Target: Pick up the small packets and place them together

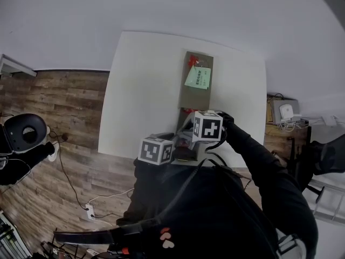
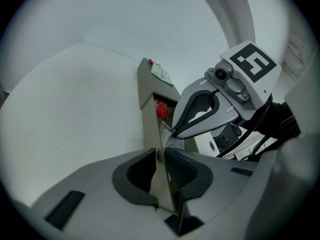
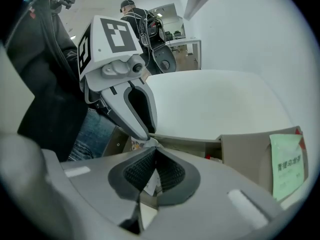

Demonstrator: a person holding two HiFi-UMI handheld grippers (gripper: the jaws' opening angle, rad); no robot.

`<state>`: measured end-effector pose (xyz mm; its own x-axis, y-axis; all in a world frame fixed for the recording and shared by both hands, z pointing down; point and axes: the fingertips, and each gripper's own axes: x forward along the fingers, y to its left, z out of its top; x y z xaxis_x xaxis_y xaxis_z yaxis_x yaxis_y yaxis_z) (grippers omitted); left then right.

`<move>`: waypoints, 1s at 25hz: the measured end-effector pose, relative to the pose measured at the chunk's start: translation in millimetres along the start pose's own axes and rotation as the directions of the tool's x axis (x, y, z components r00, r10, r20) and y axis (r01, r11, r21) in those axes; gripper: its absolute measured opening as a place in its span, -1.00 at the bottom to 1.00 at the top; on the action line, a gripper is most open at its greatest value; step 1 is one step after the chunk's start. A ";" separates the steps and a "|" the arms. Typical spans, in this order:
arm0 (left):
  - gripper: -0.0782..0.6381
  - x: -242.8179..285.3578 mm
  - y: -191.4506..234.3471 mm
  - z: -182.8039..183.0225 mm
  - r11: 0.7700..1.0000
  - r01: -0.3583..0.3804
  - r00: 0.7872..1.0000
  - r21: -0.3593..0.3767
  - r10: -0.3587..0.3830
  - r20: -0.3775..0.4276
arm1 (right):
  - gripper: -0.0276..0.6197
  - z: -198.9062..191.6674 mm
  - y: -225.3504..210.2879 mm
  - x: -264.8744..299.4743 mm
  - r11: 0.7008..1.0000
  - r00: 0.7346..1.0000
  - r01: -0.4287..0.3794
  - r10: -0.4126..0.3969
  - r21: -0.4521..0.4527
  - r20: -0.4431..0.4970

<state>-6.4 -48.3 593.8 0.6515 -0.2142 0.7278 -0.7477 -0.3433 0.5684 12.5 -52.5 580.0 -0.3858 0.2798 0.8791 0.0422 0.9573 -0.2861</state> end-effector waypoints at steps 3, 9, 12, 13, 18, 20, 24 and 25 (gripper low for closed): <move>-0.61 -3.3 -1.8 4.8 1.000 0.008 1.000 -0.001 -0.008 0.022 | -0.91 0.4 -0.2 -5.1 1.000 1.000 0.014 -0.014 -0.003 0.009; -0.61 -11.2 -6.9 11.3 0.999 0.037 0.998 0.004 -0.037 0.045 | -0.91 4.1 0.7 -16.7 0.999 0.999 0.046 -0.046 -0.021 0.018; -0.61 -24.6 -6.7 23.4 1.000 0.020 0.997 0.023 -0.022 0.078 | -0.91 5.6 -3.3 -24.3 0.997 0.997 0.070 -0.069 -0.013 0.032; -0.61 -27.8 -5.1 26.5 1.000 0.015 0.996 0.023 -0.016 0.088 | -0.91 5.8 -5.1 -27.5 0.997 0.996 0.078 -0.077 -0.009 0.038; -0.61 -33.7 2.4 27.6 1.000 -0.005 0.996 0.016 0.003 0.094 | -0.91 9.4 -19.0 -50.9 0.989 0.985 0.148 -0.149 0.015 0.082; -0.61 -31.9 2.0 24.3 1.000 -0.006 0.996 0.015 0.004 0.085 | -0.91 11.4 -28.6 -64.4 0.982 0.975 0.187 -0.190 0.034 0.113; -0.61 -24.5 -2.0 20.2 1.000 0.000 0.998 0.023 -0.002 0.063 | -0.91 9.2 -49.5 -91.6 0.965 0.954 0.239 -0.254 0.107 0.159; -0.61 -23.2 -2.8 19.7 1.000 0.001 0.998 0.024 -0.002 0.059 | -0.91 8.7 -54.7 -97.6 0.961 0.948 0.249 -0.268 0.123 0.173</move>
<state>-16.9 -60.3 567.8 0.6595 -0.2673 0.7026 -0.7440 -0.3657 0.5592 39.9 -132.8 506.6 -0.5363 -0.0037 0.8440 -0.1692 0.9801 -0.1033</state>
